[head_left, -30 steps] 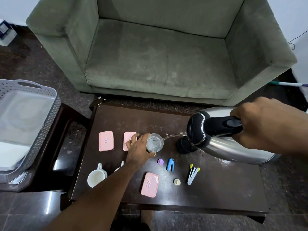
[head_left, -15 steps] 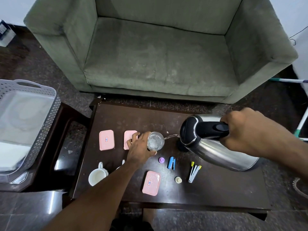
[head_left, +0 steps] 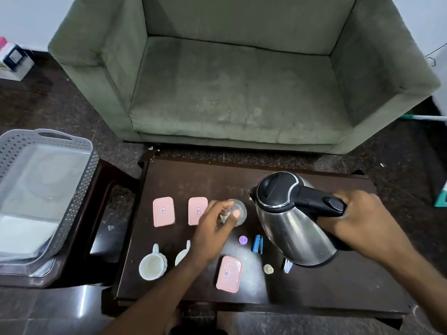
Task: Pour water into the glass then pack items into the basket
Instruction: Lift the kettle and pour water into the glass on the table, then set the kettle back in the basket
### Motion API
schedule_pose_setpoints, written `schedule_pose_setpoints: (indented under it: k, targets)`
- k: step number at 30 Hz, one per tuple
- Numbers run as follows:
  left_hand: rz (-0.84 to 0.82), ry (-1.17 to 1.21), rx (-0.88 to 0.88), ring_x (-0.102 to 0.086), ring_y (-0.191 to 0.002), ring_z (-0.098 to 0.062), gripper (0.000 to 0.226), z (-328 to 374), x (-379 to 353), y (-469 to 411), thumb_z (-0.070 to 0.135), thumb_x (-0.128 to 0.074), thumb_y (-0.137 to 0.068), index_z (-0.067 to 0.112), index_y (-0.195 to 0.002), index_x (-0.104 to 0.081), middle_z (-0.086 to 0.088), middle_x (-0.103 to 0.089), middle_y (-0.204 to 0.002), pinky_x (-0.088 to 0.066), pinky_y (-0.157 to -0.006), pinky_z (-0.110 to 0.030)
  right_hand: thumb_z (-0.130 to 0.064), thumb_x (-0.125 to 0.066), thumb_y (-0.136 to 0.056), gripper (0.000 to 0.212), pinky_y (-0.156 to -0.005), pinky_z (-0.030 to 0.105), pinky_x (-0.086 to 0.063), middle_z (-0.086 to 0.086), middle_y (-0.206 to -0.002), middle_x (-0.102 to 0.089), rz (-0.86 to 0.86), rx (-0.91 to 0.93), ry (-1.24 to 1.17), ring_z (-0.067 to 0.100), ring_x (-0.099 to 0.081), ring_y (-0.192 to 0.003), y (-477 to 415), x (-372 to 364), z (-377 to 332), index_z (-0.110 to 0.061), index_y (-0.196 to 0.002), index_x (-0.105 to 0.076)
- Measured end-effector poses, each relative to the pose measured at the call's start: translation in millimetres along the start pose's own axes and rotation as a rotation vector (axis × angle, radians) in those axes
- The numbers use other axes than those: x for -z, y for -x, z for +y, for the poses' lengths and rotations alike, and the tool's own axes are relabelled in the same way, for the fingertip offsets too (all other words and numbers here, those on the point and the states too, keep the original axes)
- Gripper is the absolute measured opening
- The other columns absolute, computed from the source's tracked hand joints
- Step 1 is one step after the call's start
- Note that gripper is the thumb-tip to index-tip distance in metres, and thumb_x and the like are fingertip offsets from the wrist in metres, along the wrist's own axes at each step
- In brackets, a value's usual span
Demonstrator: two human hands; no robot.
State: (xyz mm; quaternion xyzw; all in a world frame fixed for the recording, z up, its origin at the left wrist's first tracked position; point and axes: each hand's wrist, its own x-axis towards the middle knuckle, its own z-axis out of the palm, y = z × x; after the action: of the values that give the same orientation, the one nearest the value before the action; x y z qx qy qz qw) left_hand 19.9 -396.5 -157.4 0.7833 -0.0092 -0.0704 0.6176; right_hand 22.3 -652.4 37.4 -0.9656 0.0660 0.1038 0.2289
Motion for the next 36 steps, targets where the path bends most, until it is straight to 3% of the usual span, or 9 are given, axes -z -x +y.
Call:
schedule_pose_setpoints:
  k: [4,8,16,19,21,24,30,36]
  targets:
    - [-0.131,0.342,0.114,-0.057,-0.133,-0.011,0.064,31,16,-2,0.068,-0.049,-0.093,0.023,-0.137,-0.061,0.006,-0.066,-0.137,-0.044,-0.112,-0.029,-0.009,-0.075,-0.064,0.020,-0.038,0.022,-0.031,-0.002,-0.046,-0.048,0.034,-0.041,-0.209,0.007,-0.037,-0.039,0,-17,-10,-0.009,-0.065,-0.055]
    - [-0.079,0.497,0.170,-0.053,-0.138,-0.014,0.064,53,48,-14,0.067,-0.043,-0.092,0.027,-0.140,-0.056,0.006,-0.062,-0.144,-0.042,-0.115,-0.038,-0.026,-0.068,-0.055,0.025,-0.048,0.027,-0.037,-0.001,-0.049,-0.047,0.062,-0.039,-0.340,0.011,-0.041,-0.046,-9,-36,-38,-0.009,-0.065,-0.052]
    - [0.108,0.476,0.092,-0.052,-0.139,-0.015,0.038,84,156,-29,0.037,-0.040,-0.102,0.032,-0.133,-0.062,0.003,-0.063,-0.143,-0.039,-0.119,-0.042,-0.026,-0.067,-0.055,0.029,-0.052,0.029,-0.032,-0.009,-0.054,-0.041,0.044,0.164,-0.539,0.009,-0.037,-0.052,-48,-70,-131,-0.007,-0.070,-0.051]
    - [0.190,0.458,0.079,-0.051,-0.141,-0.016,0.043,86,210,-29,0.038,-0.046,-0.102,0.024,-0.143,-0.054,0.001,-0.060,-0.146,-0.036,-0.120,-0.052,-0.030,-0.068,-0.055,0.036,-0.053,0.031,-0.033,-0.006,-0.055,-0.041,0.001,0.242,-0.601,0.011,-0.038,-0.054,-65,-86,-178,-0.003,-0.070,-0.049]
    - [0.228,0.434,0.051,-0.052,-0.139,-0.019,0.048,87,245,-28,0.038,-0.044,-0.104,0.020,-0.147,-0.051,-0.002,-0.060,-0.147,-0.042,-0.116,-0.050,-0.026,-0.069,-0.055,0.031,-0.053,0.032,-0.035,-0.004,-0.055,-0.044,-0.024,0.277,-0.626,0.012,-0.041,-0.055,-77,-97,-211,-0.004,-0.069,-0.051]
    - [0.302,0.413,0.030,-0.056,-0.135,-0.021,0.047,87,300,-24,0.040,-0.040,-0.104,0.022,-0.144,-0.055,-0.001,-0.063,-0.143,-0.048,-0.108,-0.044,-0.016,-0.068,-0.059,0.018,-0.047,0.026,-0.032,-0.012,-0.051,-0.042,-0.092,0.347,-0.687,0.007,-0.039,-0.052,-91,-119,-264,-0.020,-0.058,-0.051]
    - [0.459,0.346,0.034,-0.057,-0.133,-0.018,0.047,63,401,-23,0.051,-0.039,-0.103,0.029,-0.140,-0.060,0.004,-0.065,-0.140,-0.040,-0.114,-0.057,-0.010,-0.066,-0.062,0.025,-0.044,0.024,-0.028,-0.014,-0.051,-0.040,-0.209,0.478,-0.761,0.005,-0.035,-0.051,-117,-175,-365,-0.026,-0.055,-0.047]
    - [0.554,0.446,-0.011,-0.061,-0.130,-0.017,0.041,22,473,-23,0.042,-0.044,-0.106,0.025,-0.138,-0.062,0.000,-0.068,-0.136,-0.051,-0.102,-0.034,-0.013,-0.068,-0.061,0.022,-0.045,0.022,-0.029,-0.014,-0.054,-0.040,-0.272,0.540,-0.711,0.002,-0.036,-0.052,-148,-242,-434,-0.015,-0.062,-0.046]
